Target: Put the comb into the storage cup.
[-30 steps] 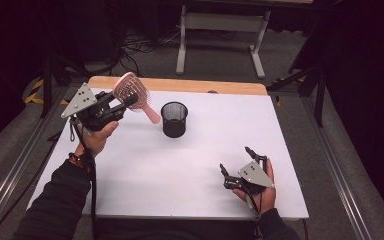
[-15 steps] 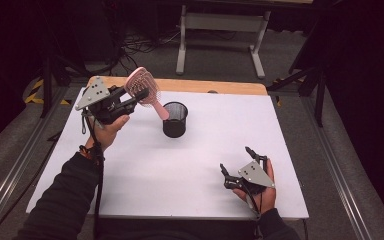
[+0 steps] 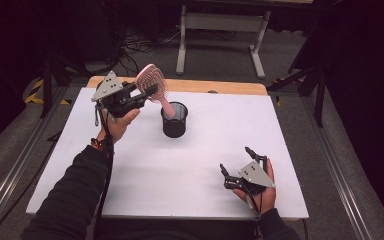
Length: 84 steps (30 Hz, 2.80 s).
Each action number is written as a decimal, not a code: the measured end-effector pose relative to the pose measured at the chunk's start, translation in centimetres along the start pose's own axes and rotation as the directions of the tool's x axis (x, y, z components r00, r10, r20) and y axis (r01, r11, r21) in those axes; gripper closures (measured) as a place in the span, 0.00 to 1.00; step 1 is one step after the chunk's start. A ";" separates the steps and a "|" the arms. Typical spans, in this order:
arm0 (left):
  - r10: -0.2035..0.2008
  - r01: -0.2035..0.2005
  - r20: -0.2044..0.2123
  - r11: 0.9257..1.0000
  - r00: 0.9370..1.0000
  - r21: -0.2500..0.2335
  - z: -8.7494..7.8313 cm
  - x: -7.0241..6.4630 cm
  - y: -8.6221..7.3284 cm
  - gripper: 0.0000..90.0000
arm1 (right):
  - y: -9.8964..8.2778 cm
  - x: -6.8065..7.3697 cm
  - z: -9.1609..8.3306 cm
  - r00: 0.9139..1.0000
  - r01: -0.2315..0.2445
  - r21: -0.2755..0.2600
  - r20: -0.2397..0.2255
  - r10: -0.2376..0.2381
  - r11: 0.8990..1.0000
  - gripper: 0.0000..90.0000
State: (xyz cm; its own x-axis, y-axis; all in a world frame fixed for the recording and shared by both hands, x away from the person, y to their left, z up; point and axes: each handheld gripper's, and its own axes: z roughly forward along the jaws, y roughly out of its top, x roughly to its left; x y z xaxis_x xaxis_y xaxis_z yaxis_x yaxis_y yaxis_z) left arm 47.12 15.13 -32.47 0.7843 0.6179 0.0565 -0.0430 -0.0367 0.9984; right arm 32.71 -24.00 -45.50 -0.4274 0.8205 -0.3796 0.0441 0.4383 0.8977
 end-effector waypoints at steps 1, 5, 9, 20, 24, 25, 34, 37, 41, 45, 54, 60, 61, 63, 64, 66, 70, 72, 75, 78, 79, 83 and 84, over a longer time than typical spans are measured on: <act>0.001 -0.001 -0.008 1.000 1.000 0.001 0.3 0.1 -0.1 0.70 | 0.0 0.0 0.0 1.000 -0.005 -0.001 -0.001 0.005 1.000 0.07; -0.002 0.002 -0.026 1.000 1.000 0.020 1.4 0.1 -0.3 0.70 | 0.1 -0.1 -0.1 1.000 -0.009 -0.004 0.000 0.009 1.000 0.07; -0.026 0.026 -0.017 0.999 1.000 0.027 2.2 0.1 -0.6 0.70 | 0.0 -0.1 -0.1 1.000 -0.010 -0.009 0.000 0.010 1.000 0.07; -0.052 0.052 -0.015 0.996 0.999 0.066 4.0 -0.2 -1.7 0.70 | 0.0 -0.1 -0.1 1.000 -0.010 -0.010 0.001 0.010 1.000 0.07; -0.054 0.054 -0.012 0.996 0.998 0.075 4.4 -0.4 -2.2 0.70 | 0.0 -0.1 -0.1 1.000 -0.007 -0.007 0.000 0.007 1.000 0.07; -0.050 0.051 -0.013 0.996 0.999 0.079 4.4 -0.4 -2.3 0.70 | 0.0 -0.1 -0.1 1.000 -0.007 -0.005 0.000 0.007 1.000 0.07; -0.060 0.062 -0.021 0.993 0.998 0.100 4.7 -0.5 -3.2 0.70 | 0.0 0.0 0.0 1.000 -0.005 -0.002 -0.007 0.005 1.000 0.07; -0.068 0.070 -0.015 0.992 0.998 0.107 4.9 -0.4 -3.7 0.70 | 0.0 0.0 0.0 1.000 -0.003 -0.001 -0.009 0.003 1.000 0.07; -0.076 0.077 -0.013 0.989 0.997 0.125 5.0 -0.4 -4.4 0.70 | 0.0 0.0 0.0 1.000 -0.005 0.001 -0.008 0.005 1.000 0.07; -0.093 0.093 -0.006 0.986 0.996 0.136 5.2 -0.4 -4.9 0.70 | 0.0 0.0 0.1 1.000 -0.007 0.001 -0.009 0.007 1.000 0.08; -0.097 0.097 -0.008 0.983 0.995 0.155 5.1 -0.6 -5.7 0.70 | 0.0 0.0 0.1 1.000 -0.002 0.004 -0.013 0.002 1.000 0.08; -0.107 0.109 -0.017 0.983 0.994 0.148 5.1 -0.6 -5.9 0.70 | 0.0 0.0 0.0 1.000 0.000 0.002 -0.012 0.000 1.000 0.08; -0.113 0.114 -0.016 0.983 0.994 0.147 5.0 -0.6 -5.9 0.70 | 0.0 0.0 0.0 1.000 -0.001 0.002 -0.012 0.001 1.000 0.08; -0.117 0.119 -0.023 0.983 0.993 0.142 5.0 -0.5 -6.0 0.70 | 0.0 0.1 0.1 1.000 0.004 0.007 -0.013 -0.004 1.000 0.08; -0.125 0.127 -0.025 0.981 0.992 0.144 5.0 -0.5 -6.1 0.70 | 0.0 0.1 0.1 1.000 0.005 0.008 -0.013 -0.005 1.000 0.08; -0.111 0.117 -0.044 0.982 0.993 0.148 4.9 -0.4 -6.1 0.68 | 0.0 0.1 0.2 1.000 0.004 0.011 -0.013 -0.004 1.000 0.08; -0.108 0.118 -0.072 0.982 0.992 0.150 4.8 0.0 -6.2 0.66 | -0.1 0.2 0.3 1.000 0.020 0.031 0.002 -0.020 0.999 0.08; -0.116 0.127 -0.079 0.980 0.990 0.154 4.6 0.3 -6.3 0.66 | -0.1 0.3 0.4 1.000 0.019 0.036 -0.001 -0.019 0.999 0.09; -0.110 0.123 -0.091 0.980 0.990 0.159 4.4 0.8 -6.5 0.65 | -0.1 0.3 0.4 1.000 0.022 0.038 -0.001 -0.022 0.999 0.09; -0.122 0.137 -0.098 0.977 0.988 0.161 4.3 1.2 -6.7 0.64 | -0.1 0.3 0.5 1.000 0.022 0.043 0.005 -0.022 0.999 0.09; -0.126 0.141 -0.098 0.977 0.987 0.162 4.2 1.3 -6.7 0.64 | -0.1 0.3 0.5 1.000 0.021 0.047 0.004 -0.021 0.999 0.09; -0.146 0.162 -0.107 0.974 0.983 0.158 4.0 1.6 -7.0 0.63 | -0.1 0.4 0.5 1.000 0.020 0.052 0.004 -0.020 0.998 0.09; -0.142 0.159 -0.110 0.975 0.984 0.157 4.0 1.8 -7.0 0.63 | -0.1 0.4 0.6 1.000 0.020 0.053 0.003 -0.021 0.998 0.09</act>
State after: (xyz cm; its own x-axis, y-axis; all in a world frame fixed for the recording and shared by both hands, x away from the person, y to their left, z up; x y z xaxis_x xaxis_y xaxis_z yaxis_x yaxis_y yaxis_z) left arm 51.25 13.37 -39.41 0.7097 0.6991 -0.0864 0.1798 -0.0611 0.9818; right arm 33.04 -23.54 -45.87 -0.4253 0.8125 -0.3988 0.0831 0.4738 0.8767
